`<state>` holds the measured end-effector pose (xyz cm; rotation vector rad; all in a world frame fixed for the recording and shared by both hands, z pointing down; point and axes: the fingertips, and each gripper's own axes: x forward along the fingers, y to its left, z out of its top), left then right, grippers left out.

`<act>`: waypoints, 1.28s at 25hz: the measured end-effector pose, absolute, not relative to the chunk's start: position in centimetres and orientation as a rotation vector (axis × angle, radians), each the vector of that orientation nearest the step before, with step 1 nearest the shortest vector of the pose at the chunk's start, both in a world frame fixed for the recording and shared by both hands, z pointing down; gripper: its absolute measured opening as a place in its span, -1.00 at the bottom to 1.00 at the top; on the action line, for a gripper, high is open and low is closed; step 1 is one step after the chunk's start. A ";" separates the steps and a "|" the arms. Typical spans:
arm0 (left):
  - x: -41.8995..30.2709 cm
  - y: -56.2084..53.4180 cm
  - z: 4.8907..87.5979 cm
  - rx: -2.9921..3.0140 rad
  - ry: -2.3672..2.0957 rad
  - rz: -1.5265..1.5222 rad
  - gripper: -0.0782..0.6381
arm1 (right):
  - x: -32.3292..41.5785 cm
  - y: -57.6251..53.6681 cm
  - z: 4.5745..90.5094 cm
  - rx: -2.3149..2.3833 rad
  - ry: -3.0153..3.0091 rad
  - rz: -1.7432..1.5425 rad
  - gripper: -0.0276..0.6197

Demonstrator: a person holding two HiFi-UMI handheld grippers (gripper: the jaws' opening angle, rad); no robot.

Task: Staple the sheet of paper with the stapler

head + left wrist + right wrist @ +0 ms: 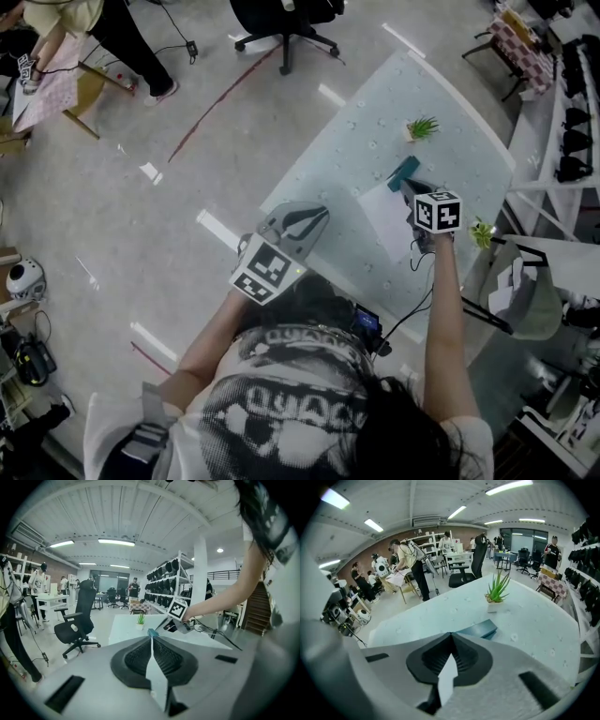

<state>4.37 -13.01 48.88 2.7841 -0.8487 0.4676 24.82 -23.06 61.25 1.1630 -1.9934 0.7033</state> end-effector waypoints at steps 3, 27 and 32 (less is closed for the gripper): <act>3.9 -13.1 48.8 2.782 -0.853 0.458 -0.75 | 24.6 -23.1 62.1 1.106 -1.932 0.698 -0.91; 6.7 -14.3 51.4 2.812 -0.631 0.517 -0.75 | 24.1 -23.2 64.4 0.848 -1.731 0.852 -0.92; 8.1 -15.0 51.2 2.828 -0.592 0.517 -0.75 | 23.8 -23.4 65.0 0.785 -1.650 0.825 -0.92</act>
